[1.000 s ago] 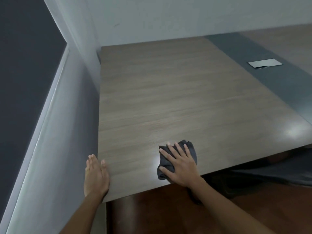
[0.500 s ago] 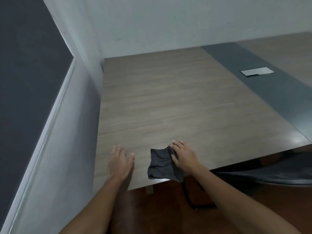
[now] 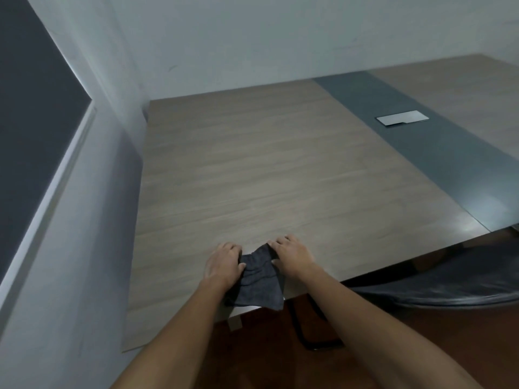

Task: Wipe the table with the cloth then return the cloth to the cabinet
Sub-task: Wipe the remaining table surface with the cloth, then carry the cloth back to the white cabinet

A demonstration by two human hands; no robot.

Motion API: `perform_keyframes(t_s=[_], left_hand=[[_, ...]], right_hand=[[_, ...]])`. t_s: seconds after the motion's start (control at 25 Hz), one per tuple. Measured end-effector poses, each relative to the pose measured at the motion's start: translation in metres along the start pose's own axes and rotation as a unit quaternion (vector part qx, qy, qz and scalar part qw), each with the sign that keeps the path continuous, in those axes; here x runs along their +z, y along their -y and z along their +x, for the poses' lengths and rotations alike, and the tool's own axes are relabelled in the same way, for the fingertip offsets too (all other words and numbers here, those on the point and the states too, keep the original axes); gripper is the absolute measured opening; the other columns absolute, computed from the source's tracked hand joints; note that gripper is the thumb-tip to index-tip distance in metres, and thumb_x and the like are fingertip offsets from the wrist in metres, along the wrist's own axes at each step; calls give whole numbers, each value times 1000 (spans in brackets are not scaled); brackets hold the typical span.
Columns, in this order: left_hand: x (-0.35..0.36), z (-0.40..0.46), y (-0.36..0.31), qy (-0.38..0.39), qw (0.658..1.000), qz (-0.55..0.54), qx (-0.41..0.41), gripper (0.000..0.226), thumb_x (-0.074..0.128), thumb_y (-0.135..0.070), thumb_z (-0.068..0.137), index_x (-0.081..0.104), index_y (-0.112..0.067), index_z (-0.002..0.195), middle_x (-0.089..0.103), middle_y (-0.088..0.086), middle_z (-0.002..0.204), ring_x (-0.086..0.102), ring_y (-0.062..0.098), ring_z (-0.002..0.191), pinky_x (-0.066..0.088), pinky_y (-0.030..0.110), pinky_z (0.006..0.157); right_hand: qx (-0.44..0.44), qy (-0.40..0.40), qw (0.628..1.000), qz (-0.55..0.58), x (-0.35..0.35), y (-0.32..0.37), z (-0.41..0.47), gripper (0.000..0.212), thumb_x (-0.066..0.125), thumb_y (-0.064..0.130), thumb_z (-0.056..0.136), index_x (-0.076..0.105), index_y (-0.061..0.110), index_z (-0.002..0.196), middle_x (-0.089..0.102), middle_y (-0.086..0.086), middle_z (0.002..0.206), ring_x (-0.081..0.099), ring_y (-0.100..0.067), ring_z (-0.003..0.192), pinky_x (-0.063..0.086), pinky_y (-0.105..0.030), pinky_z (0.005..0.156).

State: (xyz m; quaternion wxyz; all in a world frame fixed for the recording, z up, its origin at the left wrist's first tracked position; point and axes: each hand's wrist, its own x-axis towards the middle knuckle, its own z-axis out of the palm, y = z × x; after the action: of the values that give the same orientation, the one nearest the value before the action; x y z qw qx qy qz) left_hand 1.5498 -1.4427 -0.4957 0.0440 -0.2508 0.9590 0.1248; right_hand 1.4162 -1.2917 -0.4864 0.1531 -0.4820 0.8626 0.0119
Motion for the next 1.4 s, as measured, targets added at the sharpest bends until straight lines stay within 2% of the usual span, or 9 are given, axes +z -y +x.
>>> perform_keyframes(t_s=[0.16,0.36,0.6,0.76,0.84,0.96,1.08,1.2,1.4], left_hand=[[-7,1,3,2,1000,8,0,34,64,-42,91,60,-22,118,55,3,121,47,23,120,37,33,99],[-11,1,7,46,998,33,-19,39,71,-47,85,64,-22,114,61,5,121,48,26,120,37,34,98],[-21,-7,0,54,997,-9,-46,33,71,-40,87,63,-17,108,61,10,118,54,29,112,43,35,89],[-40,-17,-3,72,994,-60,-52,25,76,-35,84,57,-20,87,67,11,99,62,31,97,46,35,76],[-53,-25,-4,75,993,-72,-51,29,76,-36,83,51,-23,79,61,7,85,62,29,90,43,34,70],[-82,-34,-7,69,994,-80,-36,26,74,-36,86,52,-24,79,55,0,77,54,21,79,34,28,65],[-116,-39,-19,55,993,-100,-6,13,72,-31,89,61,-26,83,54,-7,71,55,16,79,36,27,68],[-152,-45,-33,12,994,-105,19,14,72,-29,89,72,-19,98,65,0,83,59,18,81,39,26,69],[-207,-45,-79,-56,985,-133,92,17,73,-24,88,74,-14,103,70,7,94,59,21,84,40,28,71]], right_hand=[[-2,-5,1000,2,-2,-4,2,54,59,40,99,47,17,146,49,-8,142,40,-29,135,36,-39,113],[-37,32,998,-29,-12,2,8,67,64,37,92,39,21,152,45,-10,142,40,-32,135,36,-42,112],[-56,-3,998,-38,-24,4,2,33,68,28,90,61,17,120,55,-8,130,45,-29,125,42,-39,100],[-25,17,999,38,-25,7,-12,27,67,25,90,58,15,114,63,-13,117,57,-31,113,42,-34,80],[-5,-1,997,77,-34,11,-23,30,65,25,90,58,18,118,65,-11,119,59,-32,113,43,-32,80],[19,-6,996,88,-60,18,-38,32,60,23,94,62,16,125,66,-14,124,60,-34,117,48,-35,88],[48,-11,995,92,-88,18,-52,28,56,22,99,64,11,123,65,-19,125,61,-37,116,49,-38,88],[69,-51,992,95,-120,17,-71,25,55,21,102,64,8,121,66,-20,122,62,-38,112,49,-39,85],[109,-137,979,104,-184,0,-125,22,57,23,102,68,5,109,68,-21,111,64,-38,104,45,-37,77]])
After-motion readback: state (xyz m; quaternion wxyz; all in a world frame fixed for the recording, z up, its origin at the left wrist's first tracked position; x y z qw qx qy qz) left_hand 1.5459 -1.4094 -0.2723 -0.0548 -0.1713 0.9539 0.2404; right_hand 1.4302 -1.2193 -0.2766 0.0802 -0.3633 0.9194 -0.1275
